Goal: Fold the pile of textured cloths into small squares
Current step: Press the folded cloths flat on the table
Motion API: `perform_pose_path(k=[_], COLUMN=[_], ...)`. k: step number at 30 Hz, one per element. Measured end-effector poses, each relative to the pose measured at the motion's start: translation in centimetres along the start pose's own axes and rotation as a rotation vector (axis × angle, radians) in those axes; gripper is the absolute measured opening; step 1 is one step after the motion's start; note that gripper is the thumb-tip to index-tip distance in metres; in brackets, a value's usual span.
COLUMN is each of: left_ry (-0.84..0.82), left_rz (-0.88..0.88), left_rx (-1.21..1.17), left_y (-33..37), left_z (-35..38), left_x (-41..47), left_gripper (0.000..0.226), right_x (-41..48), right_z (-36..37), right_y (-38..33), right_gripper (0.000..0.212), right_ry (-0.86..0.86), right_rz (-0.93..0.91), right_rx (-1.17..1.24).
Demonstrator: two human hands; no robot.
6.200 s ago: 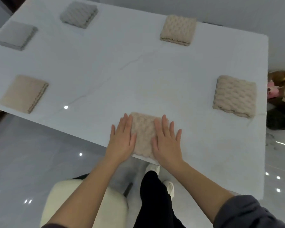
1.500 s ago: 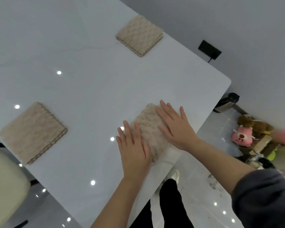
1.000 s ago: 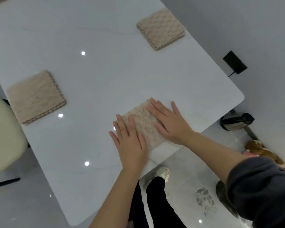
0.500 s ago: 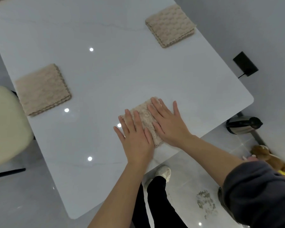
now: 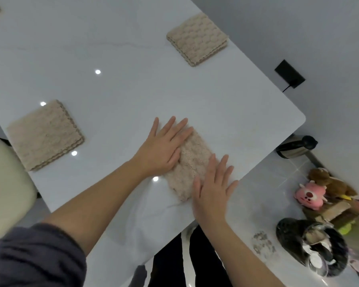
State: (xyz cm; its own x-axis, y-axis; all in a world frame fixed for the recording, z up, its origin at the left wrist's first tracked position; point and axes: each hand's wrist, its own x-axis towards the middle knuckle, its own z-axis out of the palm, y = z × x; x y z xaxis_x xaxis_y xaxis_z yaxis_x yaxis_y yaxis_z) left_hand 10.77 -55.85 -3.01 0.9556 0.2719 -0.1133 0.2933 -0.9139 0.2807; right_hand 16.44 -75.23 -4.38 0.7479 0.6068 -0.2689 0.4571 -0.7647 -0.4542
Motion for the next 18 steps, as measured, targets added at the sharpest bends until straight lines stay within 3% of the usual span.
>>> perform_pose_path(k=[5,18], left_ry=[-0.095,-0.082], left_rz=[0.244,0.261], left_rx=[0.073,0.097], left_y=[-1.3,-0.6], left_z=[1.0,2.4], left_x=[1.3,1.4], left_gripper=[0.058,0.058], right_x=[-0.4,0.9], right_z=[1.4,3.4], right_y=[-1.4,-2.8], right_gripper=[0.065,0.066], right_ry=[-0.003,0.107], right_rz=[0.083,0.087], right_rx=[-0.021,-0.156])
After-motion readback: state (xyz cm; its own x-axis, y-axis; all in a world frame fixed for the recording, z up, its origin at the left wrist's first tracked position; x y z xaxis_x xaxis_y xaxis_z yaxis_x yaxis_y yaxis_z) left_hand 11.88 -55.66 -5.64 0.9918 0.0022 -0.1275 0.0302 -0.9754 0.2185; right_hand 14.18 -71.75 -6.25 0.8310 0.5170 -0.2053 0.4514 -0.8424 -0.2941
